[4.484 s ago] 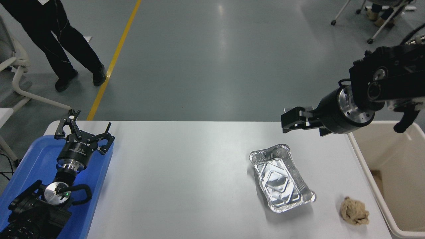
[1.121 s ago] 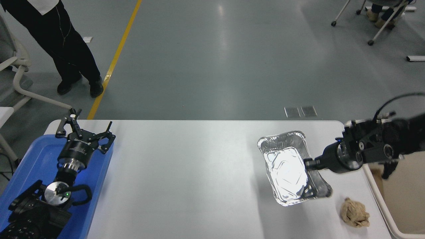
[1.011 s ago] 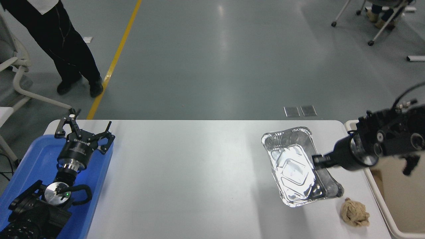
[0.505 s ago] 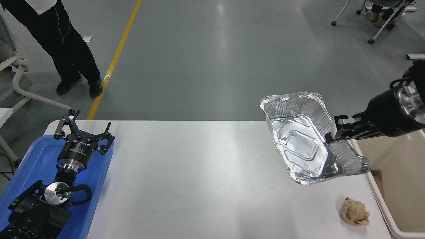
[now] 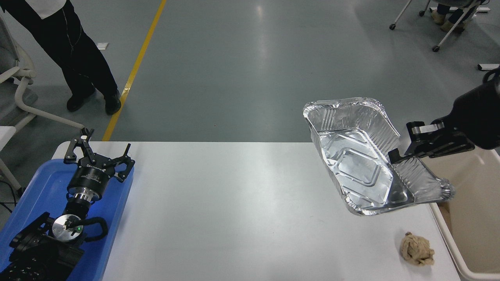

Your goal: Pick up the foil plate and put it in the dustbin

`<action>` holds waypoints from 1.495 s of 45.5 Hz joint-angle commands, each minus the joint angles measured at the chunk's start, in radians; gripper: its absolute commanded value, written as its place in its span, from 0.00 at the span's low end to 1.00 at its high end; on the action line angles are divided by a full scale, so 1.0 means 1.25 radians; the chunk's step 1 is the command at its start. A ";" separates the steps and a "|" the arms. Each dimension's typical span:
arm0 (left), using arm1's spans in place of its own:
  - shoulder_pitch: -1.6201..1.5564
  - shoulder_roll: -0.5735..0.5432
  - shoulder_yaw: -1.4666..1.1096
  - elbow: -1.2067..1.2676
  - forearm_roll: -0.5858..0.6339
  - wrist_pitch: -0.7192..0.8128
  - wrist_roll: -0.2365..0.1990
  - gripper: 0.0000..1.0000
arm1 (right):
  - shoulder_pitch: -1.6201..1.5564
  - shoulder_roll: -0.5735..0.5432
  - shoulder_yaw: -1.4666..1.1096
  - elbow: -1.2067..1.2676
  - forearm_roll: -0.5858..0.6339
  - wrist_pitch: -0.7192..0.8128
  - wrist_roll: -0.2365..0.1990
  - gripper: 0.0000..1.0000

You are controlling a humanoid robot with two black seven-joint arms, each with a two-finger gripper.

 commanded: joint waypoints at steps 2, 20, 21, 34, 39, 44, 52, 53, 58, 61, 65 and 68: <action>0.000 0.000 0.000 0.000 0.000 0.000 0.000 0.99 | -0.293 0.017 0.024 -0.157 0.007 -0.161 0.000 0.00; 0.000 0.000 0.000 0.000 0.000 0.000 0.000 0.99 | -0.693 -0.003 0.148 -0.546 0.167 -0.194 0.005 0.00; 0.000 0.000 0.000 0.000 0.000 0.000 0.000 0.99 | -0.719 -0.005 0.160 -0.573 0.178 -0.194 0.005 0.00; 0.000 -0.001 0.001 0.000 0.000 0.000 0.000 0.99 | -1.088 -0.010 0.361 -0.944 0.249 -0.194 0.005 0.00; -0.001 0.000 0.000 0.000 0.000 0.000 0.000 0.99 | -1.236 0.005 0.463 -1.109 0.286 -0.194 0.004 0.00; -0.001 0.000 0.000 0.000 0.000 0.000 0.000 0.99 | -1.349 0.076 0.559 -1.266 0.348 -0.194 -0.003 0.00; 0.000 -0.001 0.000 0.000 0.000 0.000 0.000 0.99 | -1.454 0.121 0.656 -1.350 0.452 -0.273 -0.015 0.00; 0.000 -0.001 0.000 0.000 0.000 0.000 0.000 0.99 | -1.462 0.127 0.669 -1.350 0.465 -0.292 -0.018 0.00; 0.000 -0.001 0.000 0.000 0.000 0.000 0.000 0.99 | -1.508 0.153 0.729 -1.350 0.524 -0.369 -0.042 0.00; 0.000 -0.001 0.000 0.000 0.000 0.000 0.000 0.99 | -1.528 0.170 0.760 -1.350 0.545 -0.402 -0.050 0.00; 0.000 -0.001 0.000 0.000 0.000 0.000 0.000 0.99 | -1.539 0.178 0.777 -1.351 0.548 -0.420 -0.052 0.00; 0.000 -0.001 0.000 0.000 0.000 0.000 0.000 0.99 | -1.541 0.178 0.780 -1.350 0.550 -0.420 -0.054 0.12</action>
